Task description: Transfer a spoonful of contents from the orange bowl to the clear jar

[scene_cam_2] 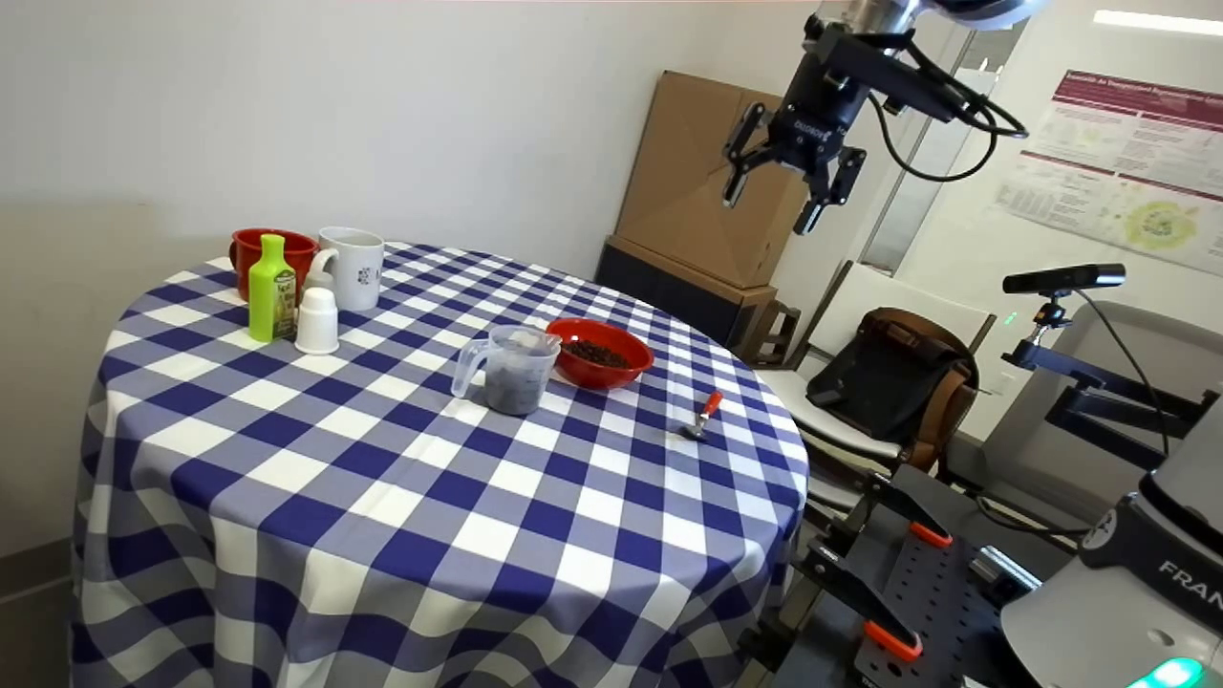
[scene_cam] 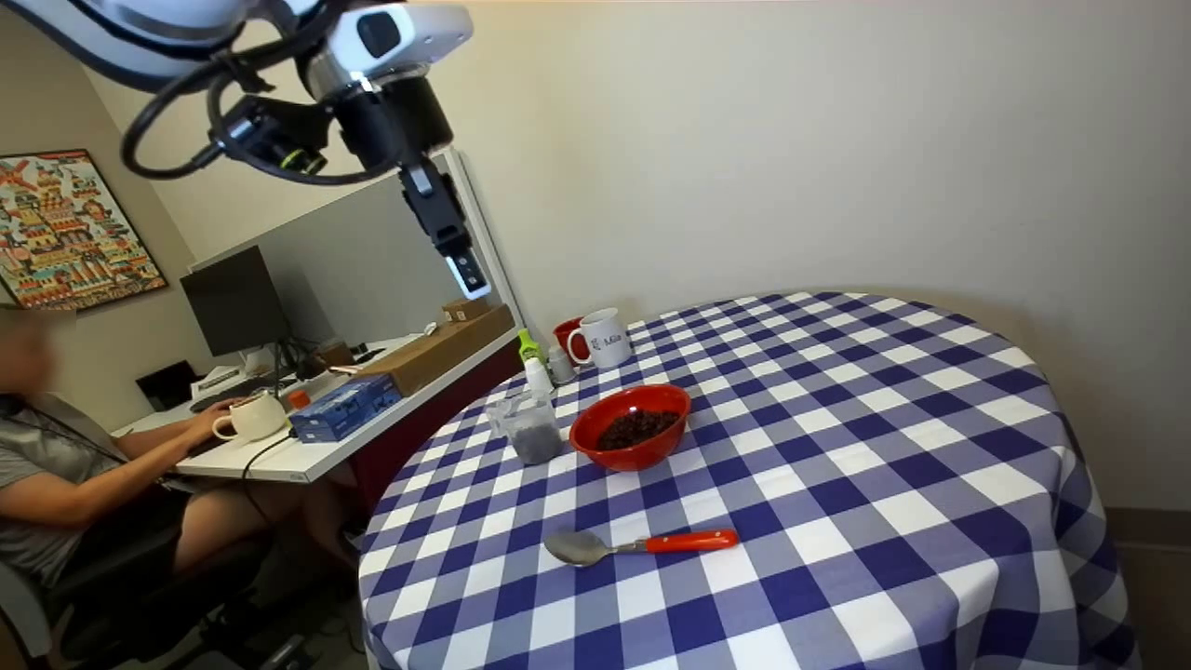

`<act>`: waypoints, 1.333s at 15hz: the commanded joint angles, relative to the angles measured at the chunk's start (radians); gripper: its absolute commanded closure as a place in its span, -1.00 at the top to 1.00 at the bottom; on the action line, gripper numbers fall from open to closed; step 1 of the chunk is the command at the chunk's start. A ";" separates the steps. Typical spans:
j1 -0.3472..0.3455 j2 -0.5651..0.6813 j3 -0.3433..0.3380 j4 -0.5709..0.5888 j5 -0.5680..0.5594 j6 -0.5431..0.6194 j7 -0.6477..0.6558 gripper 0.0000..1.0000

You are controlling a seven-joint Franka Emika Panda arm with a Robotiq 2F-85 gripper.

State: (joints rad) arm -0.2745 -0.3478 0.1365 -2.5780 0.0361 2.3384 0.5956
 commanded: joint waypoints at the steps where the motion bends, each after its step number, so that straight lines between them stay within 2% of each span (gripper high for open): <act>1: -0.011 0.160 -0.046 0.060 -0.076 0.069 0.126 1.00; 7: 0.007 0.322 -0.162 0.089 -0.129 0.175 0.284 1.00; 11: 0.027 0.415 -0.230 0.112 -0.226 0.205 0.386 1.00; 16: 0.081 0.536 -0.307 0.164 -0.320 0.239 0.483 1.00; 20: 0.134 0.637 -0.362 0.212 -0.321 0.286 0.546 1.00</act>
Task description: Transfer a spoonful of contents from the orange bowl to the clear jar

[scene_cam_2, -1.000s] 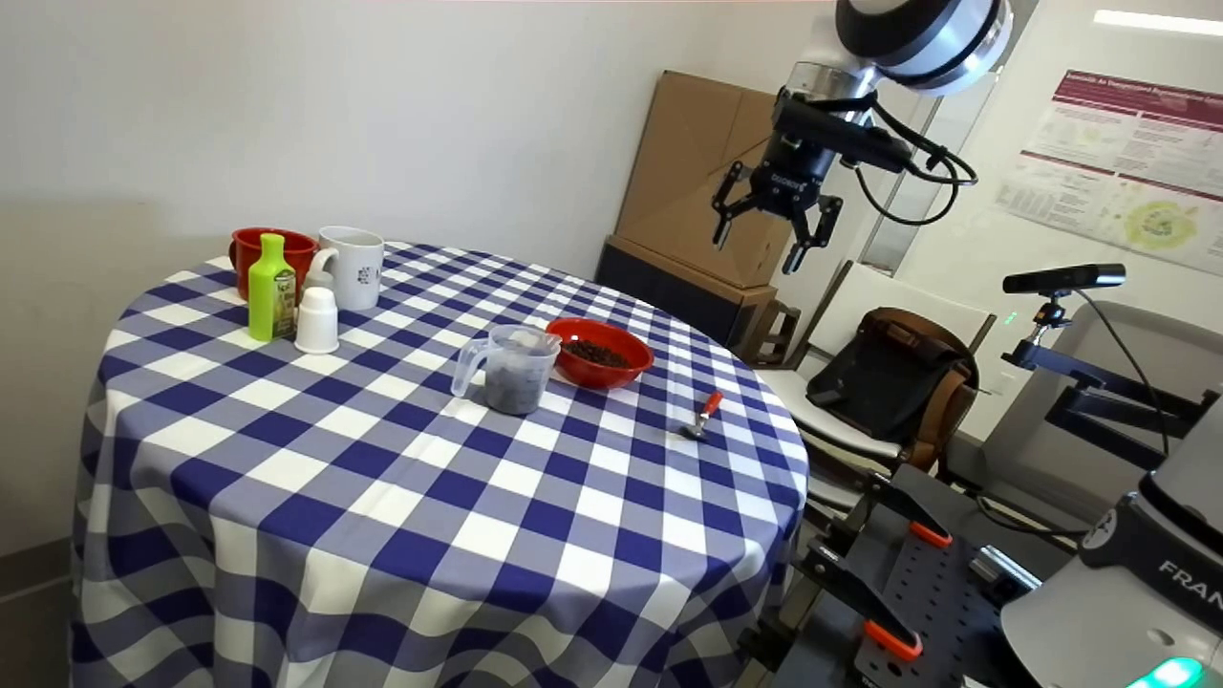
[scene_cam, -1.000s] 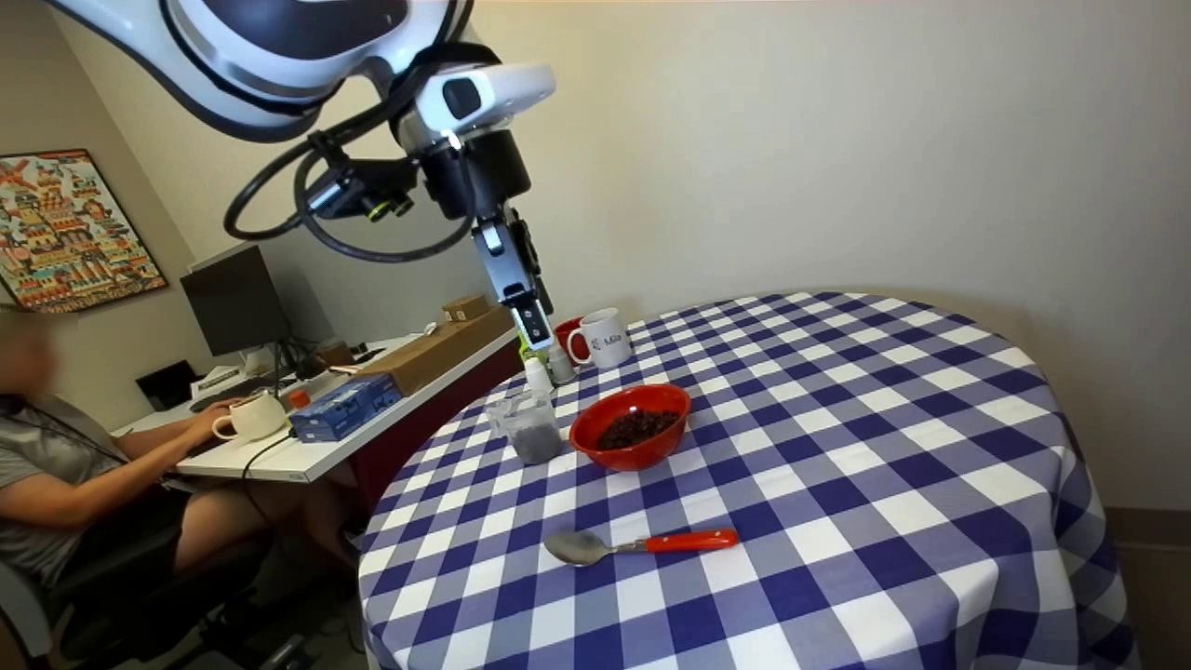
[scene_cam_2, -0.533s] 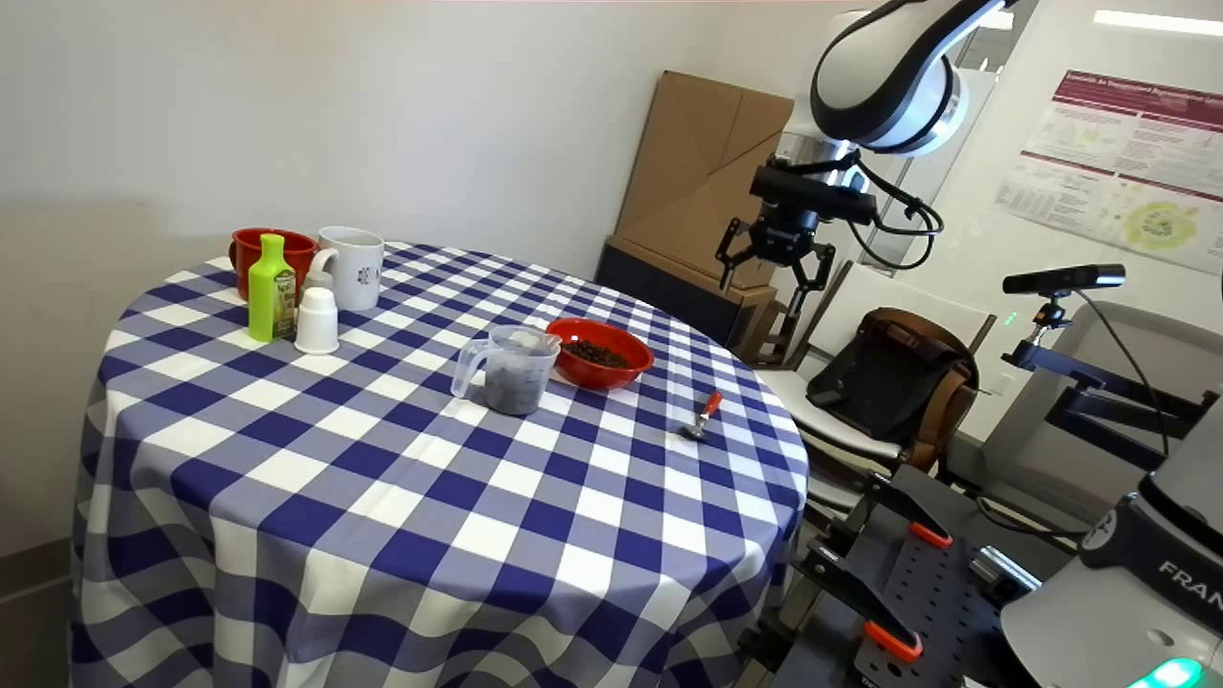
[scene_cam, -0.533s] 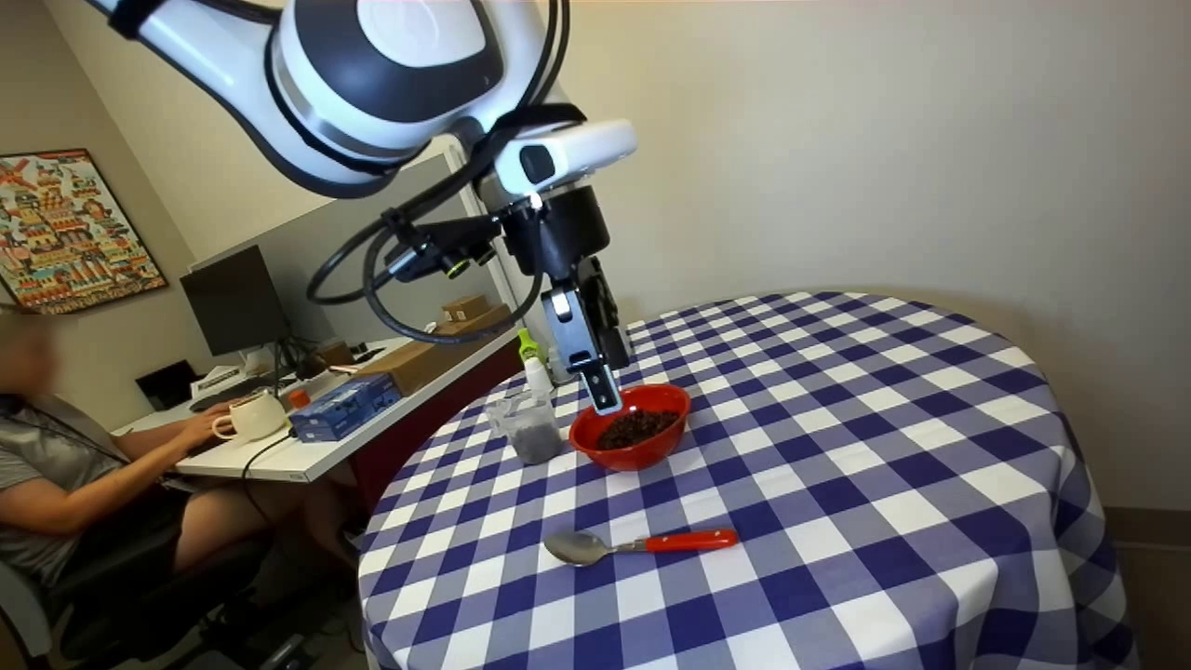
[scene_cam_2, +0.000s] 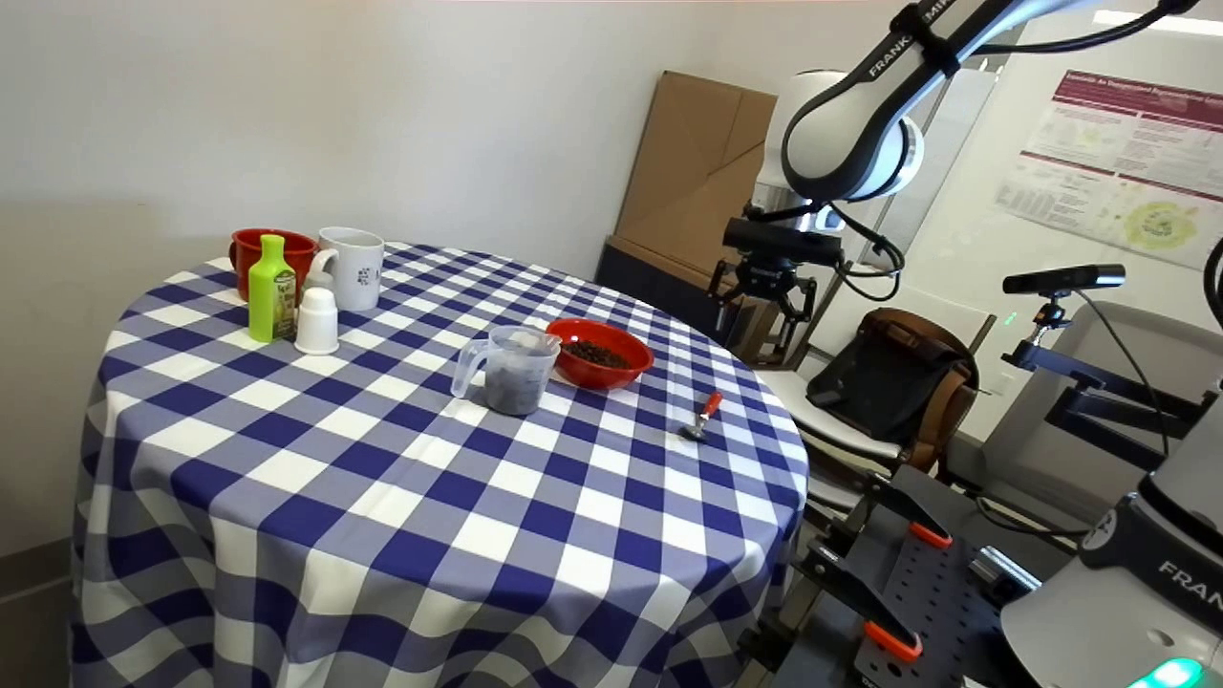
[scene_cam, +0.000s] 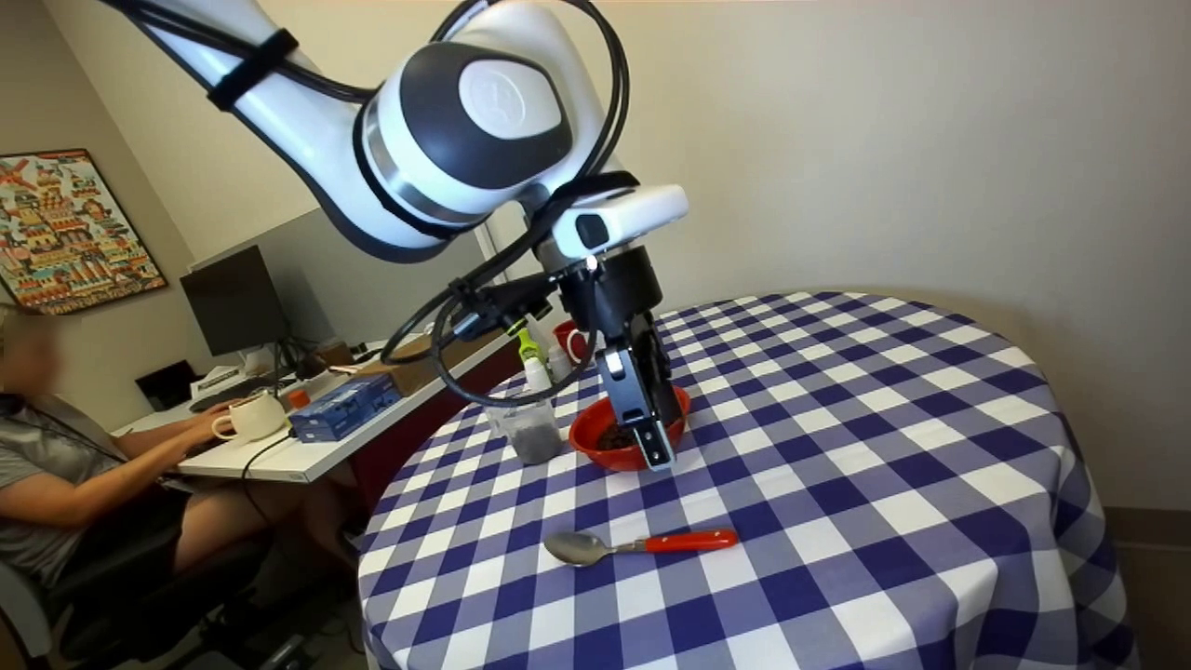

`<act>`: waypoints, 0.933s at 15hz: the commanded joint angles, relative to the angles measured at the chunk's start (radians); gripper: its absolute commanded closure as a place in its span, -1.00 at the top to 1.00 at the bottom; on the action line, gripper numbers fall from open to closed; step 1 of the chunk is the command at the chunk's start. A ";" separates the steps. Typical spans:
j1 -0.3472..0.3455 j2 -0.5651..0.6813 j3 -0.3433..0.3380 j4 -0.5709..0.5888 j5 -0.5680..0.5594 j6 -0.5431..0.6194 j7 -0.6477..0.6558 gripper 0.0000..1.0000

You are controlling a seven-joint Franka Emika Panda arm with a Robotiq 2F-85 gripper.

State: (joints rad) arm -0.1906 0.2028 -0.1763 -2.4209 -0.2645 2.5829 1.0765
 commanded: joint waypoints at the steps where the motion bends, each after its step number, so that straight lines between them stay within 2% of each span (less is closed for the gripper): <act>1: 0.063 0.112 -0.061 0.069 -0.011 0.053 0.076 1.00; 5: 0.108 0.204 -0.097 0.123 0.016 0.087 0.089 1.00; 14: 0.135 0.347 -0.091 0.186 0.123 0.116 0.028 1.00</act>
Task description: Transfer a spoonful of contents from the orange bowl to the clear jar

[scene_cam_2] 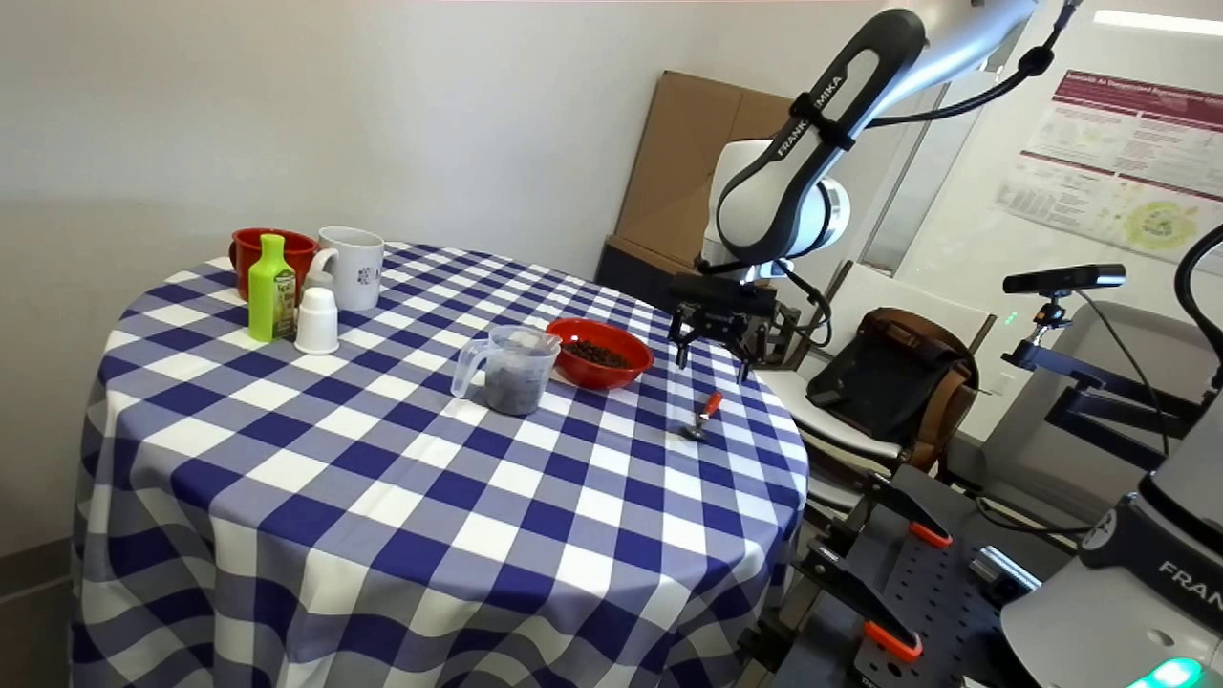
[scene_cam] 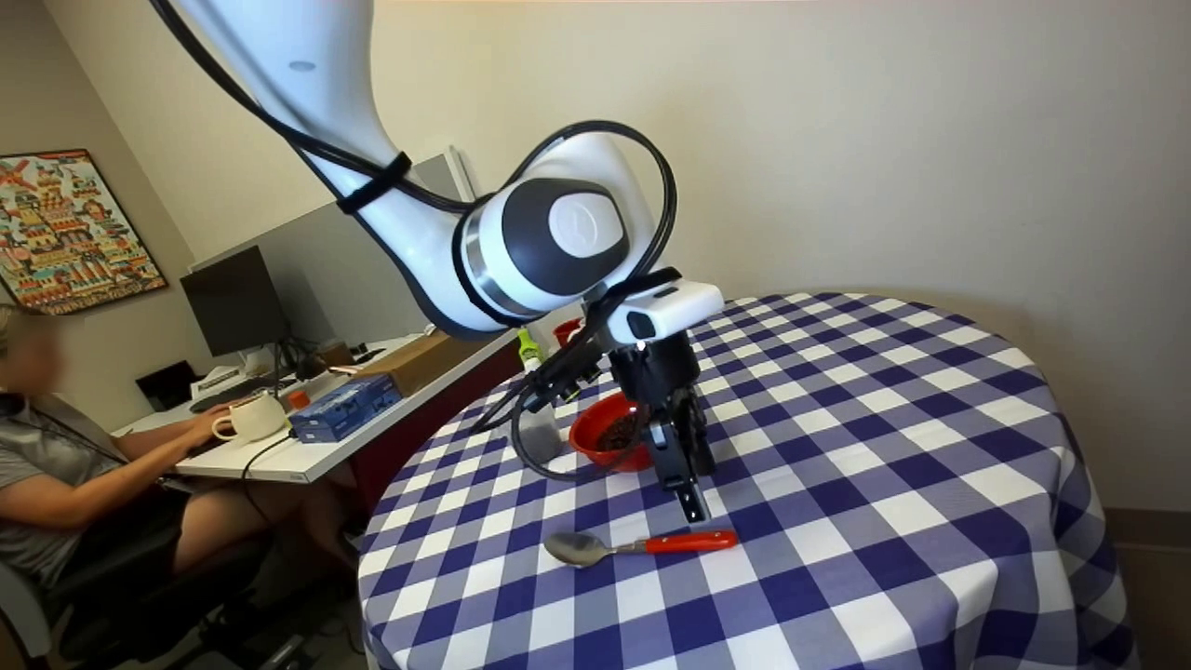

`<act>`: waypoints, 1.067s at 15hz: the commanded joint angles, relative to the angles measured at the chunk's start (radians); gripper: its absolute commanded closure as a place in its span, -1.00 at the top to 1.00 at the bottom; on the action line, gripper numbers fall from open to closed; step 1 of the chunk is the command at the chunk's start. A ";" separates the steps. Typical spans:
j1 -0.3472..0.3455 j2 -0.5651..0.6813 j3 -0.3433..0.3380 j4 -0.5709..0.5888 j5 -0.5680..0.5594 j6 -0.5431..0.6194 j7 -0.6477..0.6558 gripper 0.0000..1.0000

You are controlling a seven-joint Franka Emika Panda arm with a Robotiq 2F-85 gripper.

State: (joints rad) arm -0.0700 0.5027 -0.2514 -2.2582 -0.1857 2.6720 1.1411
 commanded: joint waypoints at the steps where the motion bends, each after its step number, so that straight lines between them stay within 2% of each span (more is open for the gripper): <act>1: 0.012 0.056 -0.016 0.022 0.054 0.029 -0.043 1.00; 5: 0.008 0.095 -0.014 0.005 0.094 0.037 -0.072 0.63; 6: 0.009 0.101 -0.014 0.004 0.102 0.038 -0.078 0.26; 7: 0.010 0.107 -0.015 0.003 0.110 0.040 -0.087 0.15; 8: 0.009 0.112 -0.014 0.004 0.117 0.041 -0.096 0.13; 14: 0.013 0.102 -0.010 -0.001 0.135 0.033 -0.137 -0.79; 15: 0.014 0.097 -0.008 -0.002 0.140 0.032 -0.144 0.03; 16: 0.014 0.094 -0.007 -0.004 0.145 0.031 -0.155 -0.01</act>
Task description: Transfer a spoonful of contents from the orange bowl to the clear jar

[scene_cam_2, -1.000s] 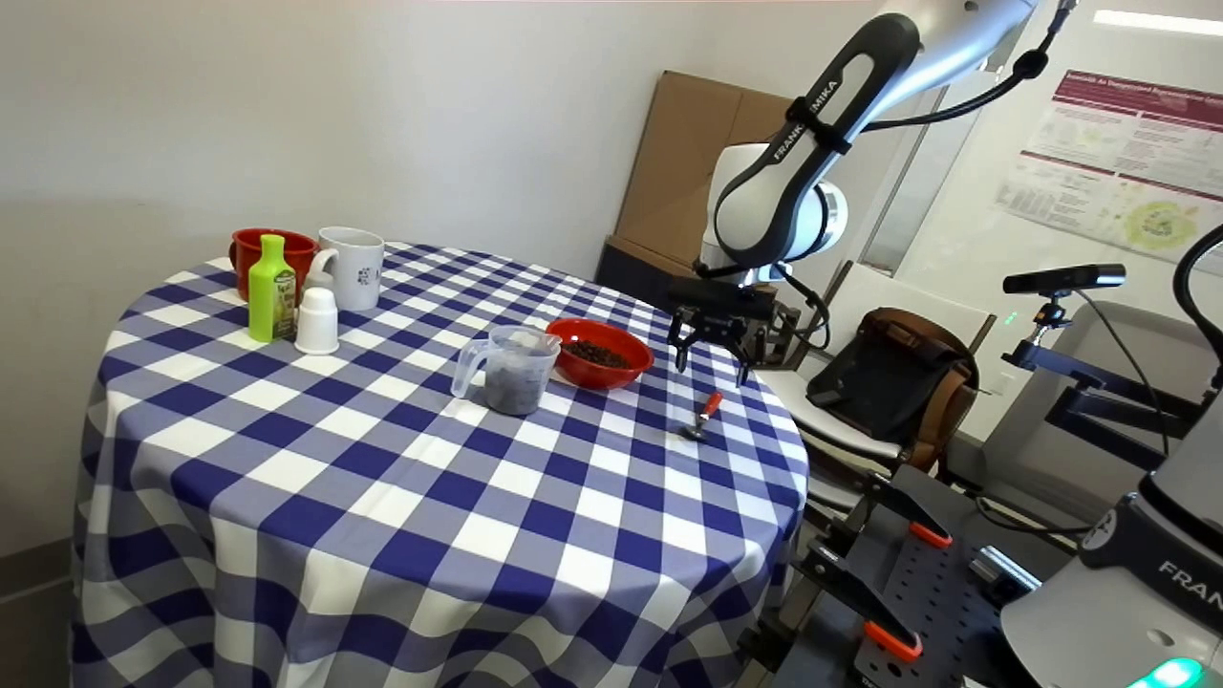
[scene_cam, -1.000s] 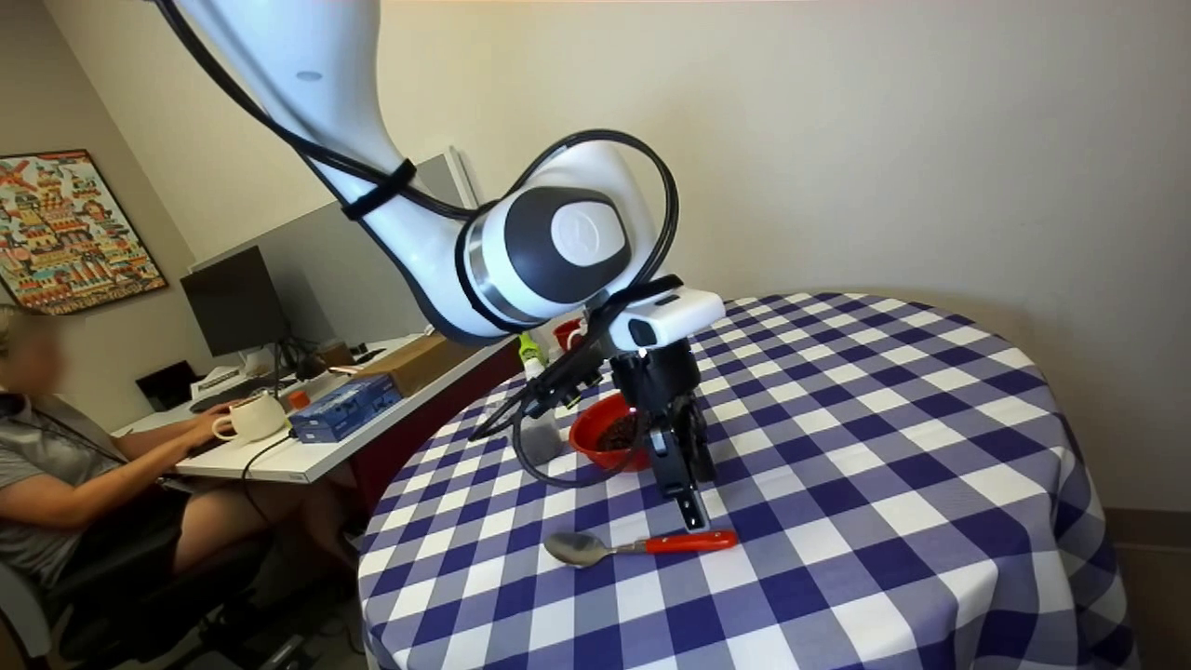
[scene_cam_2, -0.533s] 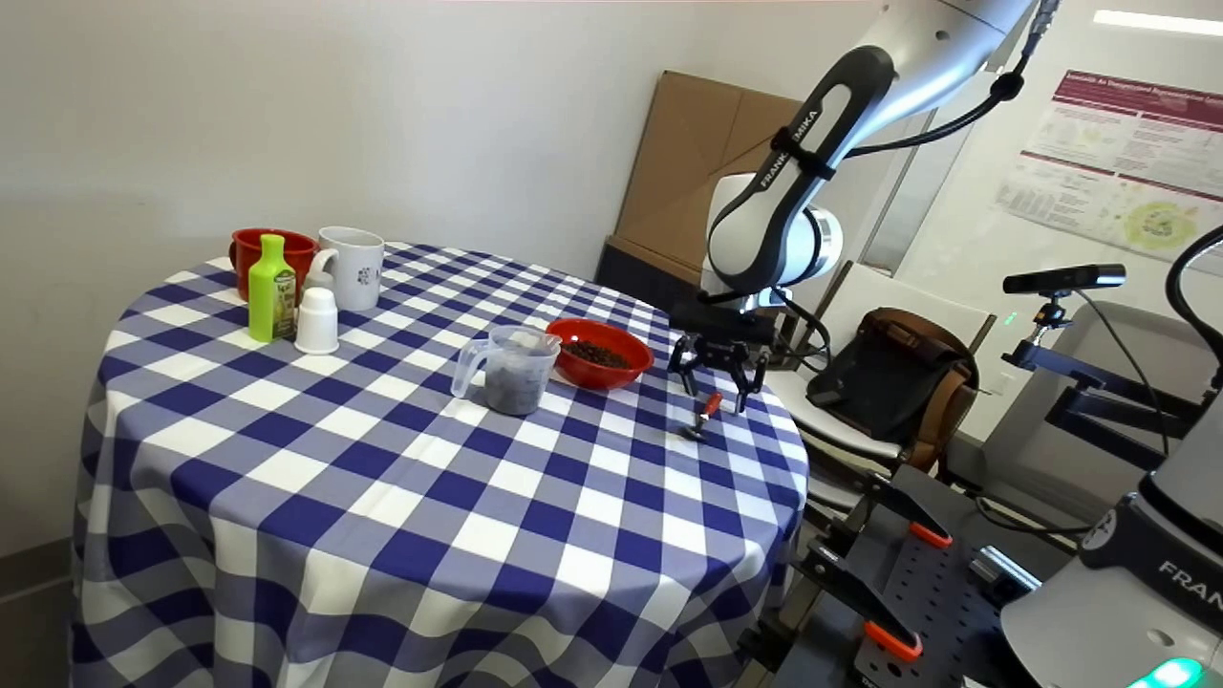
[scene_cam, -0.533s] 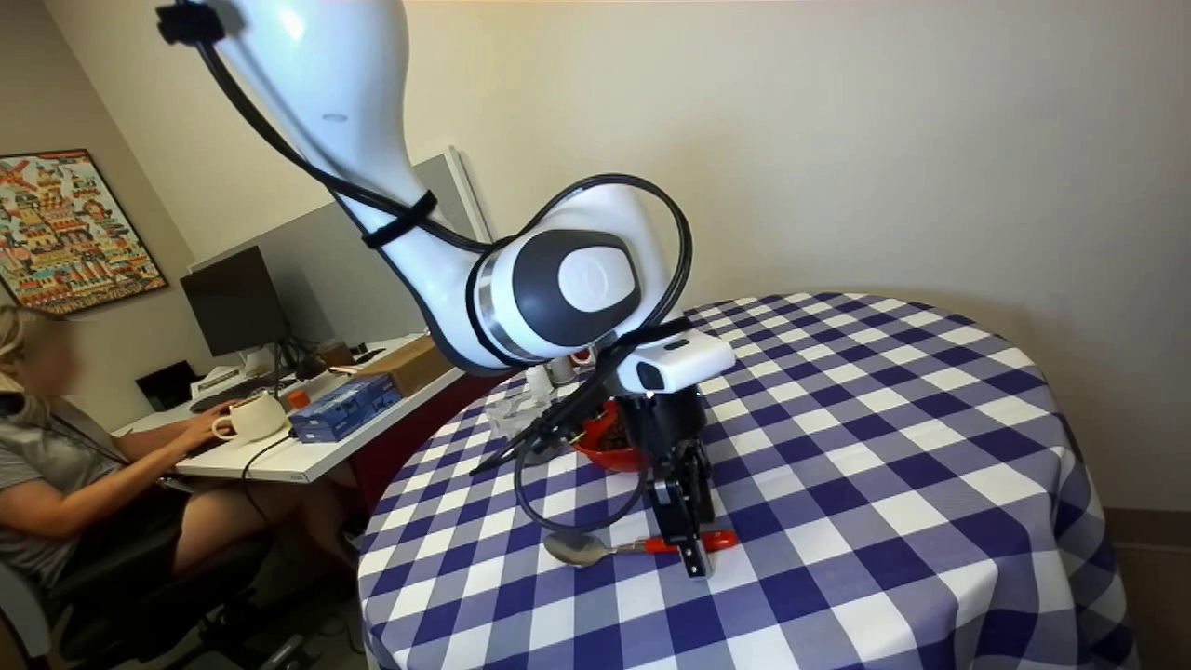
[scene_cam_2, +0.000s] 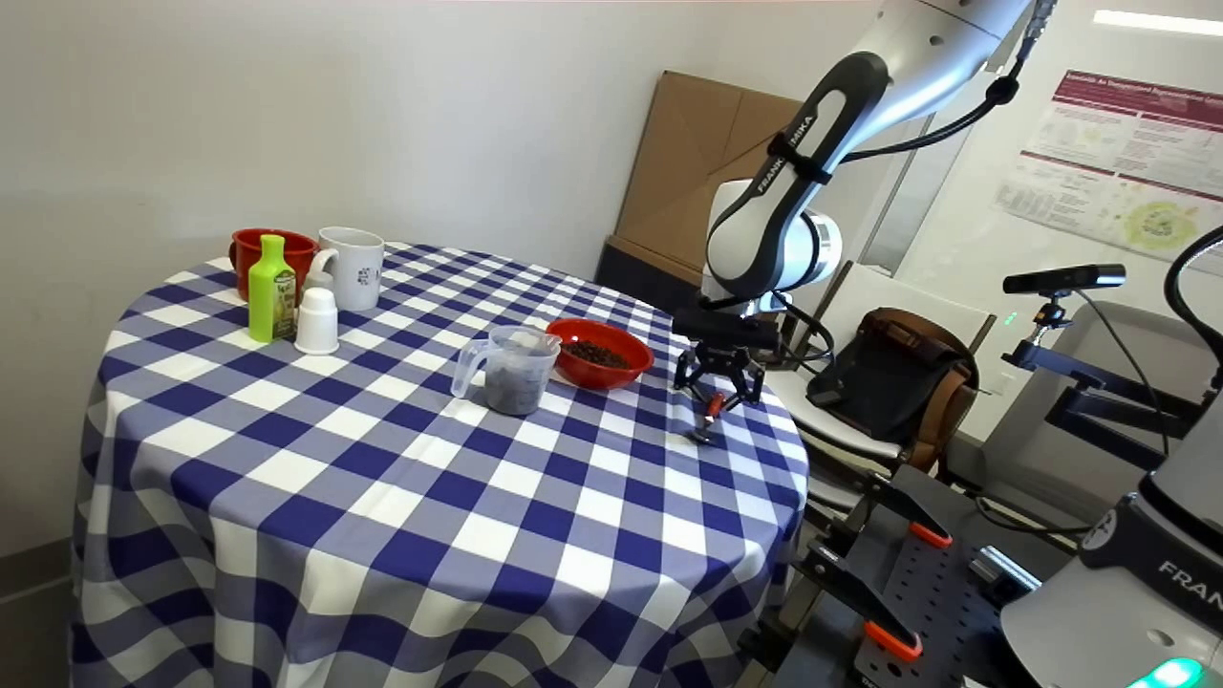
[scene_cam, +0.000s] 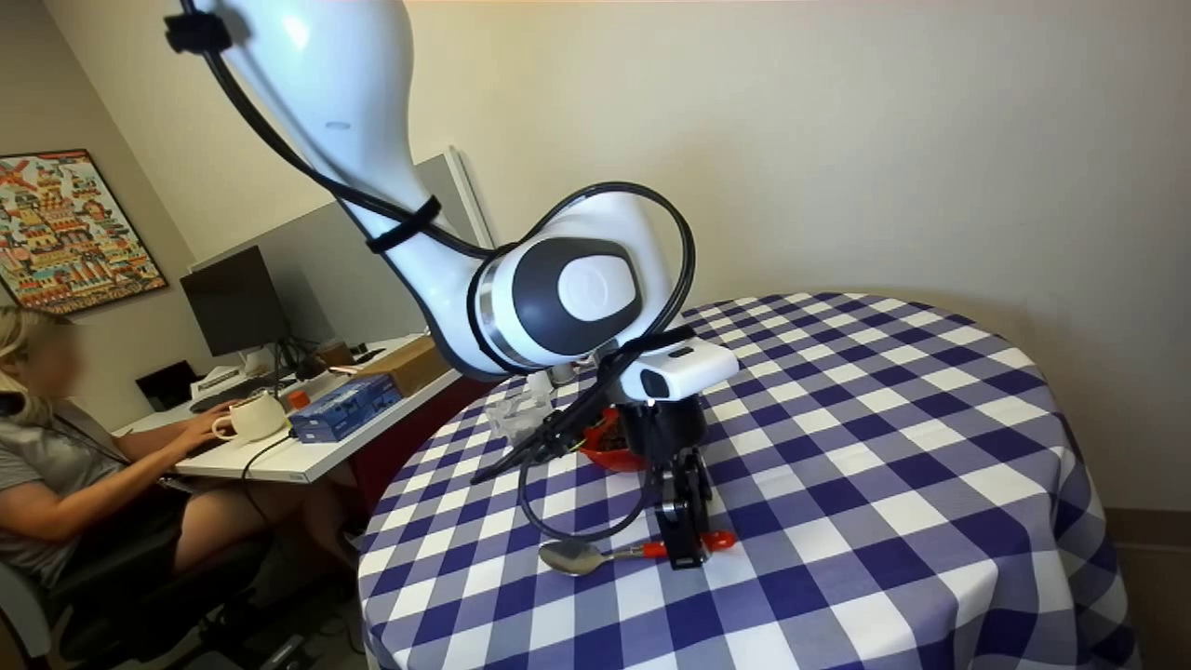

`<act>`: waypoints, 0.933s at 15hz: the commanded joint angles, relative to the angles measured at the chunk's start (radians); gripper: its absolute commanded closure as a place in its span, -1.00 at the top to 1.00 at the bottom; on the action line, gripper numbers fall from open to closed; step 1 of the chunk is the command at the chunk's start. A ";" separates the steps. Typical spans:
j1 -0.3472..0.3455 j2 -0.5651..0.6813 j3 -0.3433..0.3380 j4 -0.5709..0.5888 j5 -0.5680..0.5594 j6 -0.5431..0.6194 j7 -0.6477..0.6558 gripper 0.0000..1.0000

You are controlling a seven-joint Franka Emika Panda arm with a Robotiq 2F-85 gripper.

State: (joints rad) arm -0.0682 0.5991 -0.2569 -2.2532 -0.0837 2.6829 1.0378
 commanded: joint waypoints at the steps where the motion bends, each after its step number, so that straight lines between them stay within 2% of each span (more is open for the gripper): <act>1: 0.013 -0.005 -0.001 -0.009 0.048 0.019 -0.058 0.02; 8: 0.003 -0.018 0.020 -0.016 0.096 0.011 -0.133 0.99; 14: -0.018 -0.038 0.026 -0.019 0.150 0.005 -0.212 0.99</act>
State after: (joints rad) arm -0.0689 0.5924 -0.2405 -2.2534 0.0180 2.6829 0.8923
